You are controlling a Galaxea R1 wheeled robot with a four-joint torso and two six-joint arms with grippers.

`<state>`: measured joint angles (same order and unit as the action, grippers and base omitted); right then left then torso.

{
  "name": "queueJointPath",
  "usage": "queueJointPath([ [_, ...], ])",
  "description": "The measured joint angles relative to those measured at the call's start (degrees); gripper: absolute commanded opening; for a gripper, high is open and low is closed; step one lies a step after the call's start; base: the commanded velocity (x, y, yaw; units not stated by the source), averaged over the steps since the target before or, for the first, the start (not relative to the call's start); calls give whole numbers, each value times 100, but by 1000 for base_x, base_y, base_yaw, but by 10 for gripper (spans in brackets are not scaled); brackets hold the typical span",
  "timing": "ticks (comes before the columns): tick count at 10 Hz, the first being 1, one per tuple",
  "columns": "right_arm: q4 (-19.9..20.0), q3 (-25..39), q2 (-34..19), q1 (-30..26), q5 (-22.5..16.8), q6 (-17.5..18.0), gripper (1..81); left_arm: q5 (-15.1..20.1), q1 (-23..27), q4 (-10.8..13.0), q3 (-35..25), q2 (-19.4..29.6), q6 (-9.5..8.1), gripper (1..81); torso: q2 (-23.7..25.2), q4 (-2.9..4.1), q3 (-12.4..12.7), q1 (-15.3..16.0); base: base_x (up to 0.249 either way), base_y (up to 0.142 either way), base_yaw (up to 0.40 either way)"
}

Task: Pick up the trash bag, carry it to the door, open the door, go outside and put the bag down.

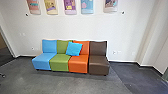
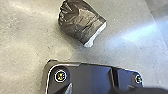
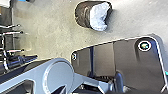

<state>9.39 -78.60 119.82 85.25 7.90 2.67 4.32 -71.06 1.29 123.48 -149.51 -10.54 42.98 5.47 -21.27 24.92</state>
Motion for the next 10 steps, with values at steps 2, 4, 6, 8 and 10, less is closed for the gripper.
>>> queueJointPath([
  [2, 0, 204, -205, -85, 4, 2, 811, 149, 87, -52, 4, -27, 0, 811, 328, 0, -182, 206, 0, 0, 0],
  [4, 1, 282, -218, -245, -20, 2, 811, 210, 149, -111, 11, -66, 0, 811, 728, 0, -555, 457, 0, 0, 0],
  [6, 1, 324, -266, -407, -29, 2, 811, 213, 199, -118, 33, -69, 0, 811, 1159, 0, -966, 732, 0, 0, 0],
  [8, 1, 482, -425, -513, -41, 5, 811, 207, 317, -127, 45, -133, -1, 811, 1583, 0, -1368, 1003, 0, 0, 0],
  [10, 1, 636, -557, -658, -41, 20, 811, 191, 373, -132, 45, -195, -4, 811, 2000, 0, -1766, 1272, 0, 0, 0],
])
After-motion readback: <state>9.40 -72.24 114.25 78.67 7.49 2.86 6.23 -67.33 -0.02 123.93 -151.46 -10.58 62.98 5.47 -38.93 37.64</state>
